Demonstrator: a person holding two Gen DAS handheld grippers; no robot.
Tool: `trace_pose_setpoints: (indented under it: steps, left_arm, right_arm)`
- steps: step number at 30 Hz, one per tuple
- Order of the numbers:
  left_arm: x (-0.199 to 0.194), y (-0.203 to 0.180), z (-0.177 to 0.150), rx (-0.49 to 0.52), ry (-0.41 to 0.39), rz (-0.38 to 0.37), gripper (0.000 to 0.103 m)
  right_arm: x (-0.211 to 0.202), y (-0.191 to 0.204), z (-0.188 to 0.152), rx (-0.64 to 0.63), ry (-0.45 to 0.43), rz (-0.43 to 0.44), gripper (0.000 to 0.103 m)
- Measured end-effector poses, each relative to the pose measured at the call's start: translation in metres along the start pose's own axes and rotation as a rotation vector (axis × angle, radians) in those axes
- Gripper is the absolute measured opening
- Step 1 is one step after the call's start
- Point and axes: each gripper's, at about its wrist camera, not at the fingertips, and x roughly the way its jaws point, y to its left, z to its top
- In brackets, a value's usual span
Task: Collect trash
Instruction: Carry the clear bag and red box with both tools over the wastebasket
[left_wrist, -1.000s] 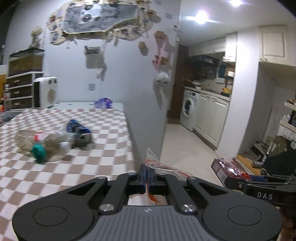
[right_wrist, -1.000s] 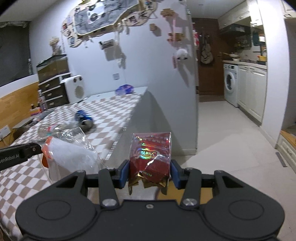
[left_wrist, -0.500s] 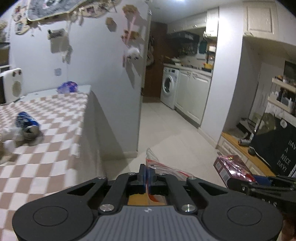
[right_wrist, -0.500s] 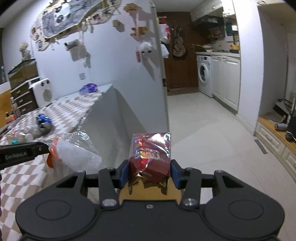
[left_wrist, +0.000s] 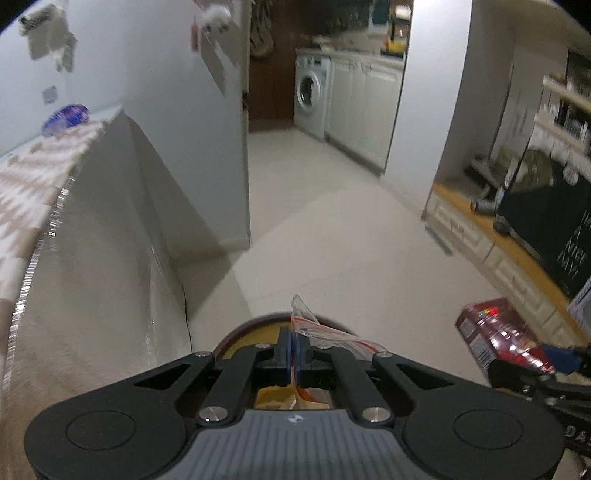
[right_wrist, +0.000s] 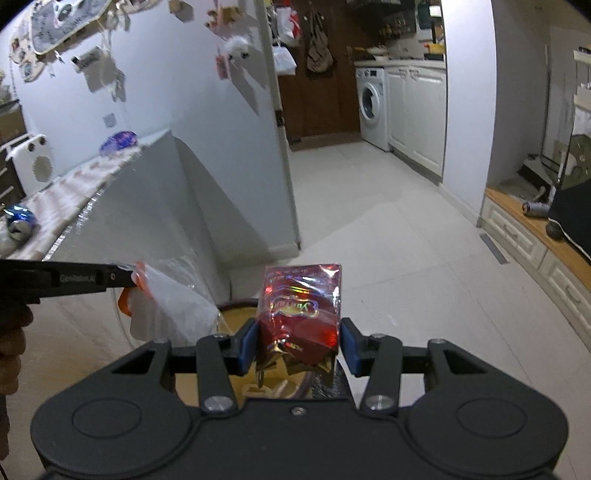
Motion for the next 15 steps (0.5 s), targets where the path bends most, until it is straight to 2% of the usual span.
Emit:
trace_pose_setpoints:
  steps: [4, 10, 15]
  left_arm:
    - [0.036, 0.007, 0.005, 0.055, 0.074, 0.014, 0.001]
    - [0.078, 0.018, 0.005, 0.139, 0.145, 0.044, 0.001]
    - [0.096, 0.02, -0.004, 0.197, 0.203, 0.033, 0.002]
  right_arm:
    - [0.025, 0.0, -0.003, -0.008, 0.051, 0.003, 0.048]
    - [0.063, 0.008, -0.005, -0.033, 0.133, 0.03, 0.048]
    - [0.104, 0.026, -0.003, -0.105, 0.216, 0.06, 0.048]
